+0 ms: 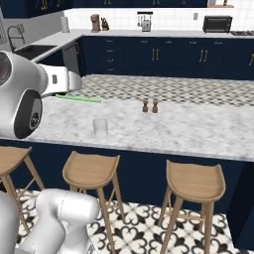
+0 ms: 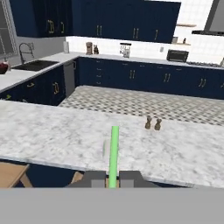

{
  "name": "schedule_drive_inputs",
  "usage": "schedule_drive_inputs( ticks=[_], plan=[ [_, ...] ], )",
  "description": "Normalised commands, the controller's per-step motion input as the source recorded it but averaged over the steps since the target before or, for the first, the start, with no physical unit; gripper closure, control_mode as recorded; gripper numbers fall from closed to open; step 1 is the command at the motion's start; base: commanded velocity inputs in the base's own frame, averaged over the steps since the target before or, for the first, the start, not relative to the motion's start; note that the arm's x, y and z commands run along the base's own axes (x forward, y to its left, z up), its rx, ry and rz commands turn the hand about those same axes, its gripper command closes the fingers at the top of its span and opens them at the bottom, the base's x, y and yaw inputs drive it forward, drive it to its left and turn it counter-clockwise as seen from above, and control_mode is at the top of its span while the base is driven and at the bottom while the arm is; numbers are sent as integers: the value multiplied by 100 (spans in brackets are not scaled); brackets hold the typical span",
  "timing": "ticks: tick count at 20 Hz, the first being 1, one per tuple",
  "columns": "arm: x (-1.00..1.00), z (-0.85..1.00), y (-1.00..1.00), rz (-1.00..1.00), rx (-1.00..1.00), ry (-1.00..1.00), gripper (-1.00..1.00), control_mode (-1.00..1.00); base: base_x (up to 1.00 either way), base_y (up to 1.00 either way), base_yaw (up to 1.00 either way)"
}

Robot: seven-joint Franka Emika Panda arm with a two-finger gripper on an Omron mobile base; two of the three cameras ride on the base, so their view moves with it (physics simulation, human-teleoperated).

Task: Take a straw from the drawer in front and place it inside the glass cup on the dining counter.

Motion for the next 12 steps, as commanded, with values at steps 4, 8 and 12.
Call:
schedule_drive_inputs(
  ticks=[4,8,12],
  plan=[
    [0,0,0,0,0,0,100,100,34,72,-6],
    [0,0,0,0,0,0,100,100,91,44,-2],
    [0,0,0,0,0,0,100,100,80,1,2]
  ],
)
